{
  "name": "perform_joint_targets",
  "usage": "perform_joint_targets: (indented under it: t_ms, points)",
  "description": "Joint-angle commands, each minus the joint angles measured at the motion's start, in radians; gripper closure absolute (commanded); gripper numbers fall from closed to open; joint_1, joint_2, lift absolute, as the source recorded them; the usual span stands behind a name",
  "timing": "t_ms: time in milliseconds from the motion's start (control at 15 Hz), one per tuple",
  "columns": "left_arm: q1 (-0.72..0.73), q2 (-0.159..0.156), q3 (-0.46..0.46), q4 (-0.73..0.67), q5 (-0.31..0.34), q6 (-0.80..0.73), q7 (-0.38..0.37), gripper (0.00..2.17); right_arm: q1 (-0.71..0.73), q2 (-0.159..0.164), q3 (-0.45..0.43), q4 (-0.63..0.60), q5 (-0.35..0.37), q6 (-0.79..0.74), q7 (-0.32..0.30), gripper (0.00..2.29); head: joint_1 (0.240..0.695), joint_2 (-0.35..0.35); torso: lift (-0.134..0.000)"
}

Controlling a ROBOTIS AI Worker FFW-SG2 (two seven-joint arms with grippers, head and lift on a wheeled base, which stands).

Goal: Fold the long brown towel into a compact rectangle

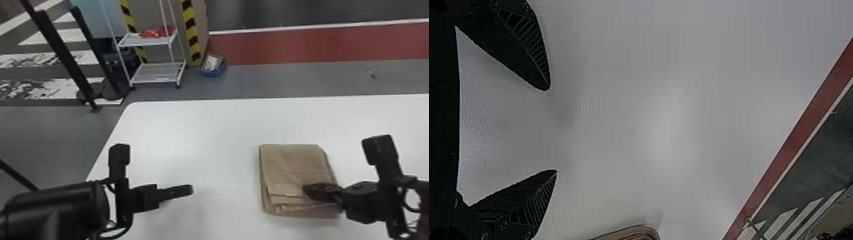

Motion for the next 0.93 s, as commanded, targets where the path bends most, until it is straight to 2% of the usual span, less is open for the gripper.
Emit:
perform_joint_targets:
  t_ms: [0,333,533,667,733,867]
  points:
    - [-0.001,0.000,-0.001,0.001,0.000,0.000,0.000,0.15,0.000,0.001,-0.050,-0.093,-0.042,0.065,0.021,1.66,0.695,0.174,-0.124]
    - [-0.002,0.002,0.000,0.014,0.000,-0.015,0.003,0.15,0.081,-0.008,-0.115,-0.125,-0.054,0.044,0.049,1.66,0.695,0.142,-0.124]
    - [-0.001,0.002,-0.012,0.016,0.000,-0.015,0.003,0.15,0.083,-0.008,-0.104,-0.035,-0.035,-0.039,0.031,1.66,0.695,0.128,-0.124]
    - [0.001,0.002,-0.007,0.011,0.000,-0.015,0.000,0.15,0.066,-0.007,-0.102,0.004,-0.035,-0.042,0.026,1.66,0.695,0.117,-0.124]
    - [0.002,0.002,-0.001,0.005,0.000,-0.012,-0.003,0.15,0.066,-0.007,-0.105,-0.002,-0.042,-0.042,0.026,1.66,0.695,0.117,-0.124]
    - [0.005,0.000,0.003,-0.024,0.008,0.006,-0.006,0.15,0.052,0.000,-0.145,-0.102,-0.127,0.035,0.029,1.66,0.695,0.119,-0.124]
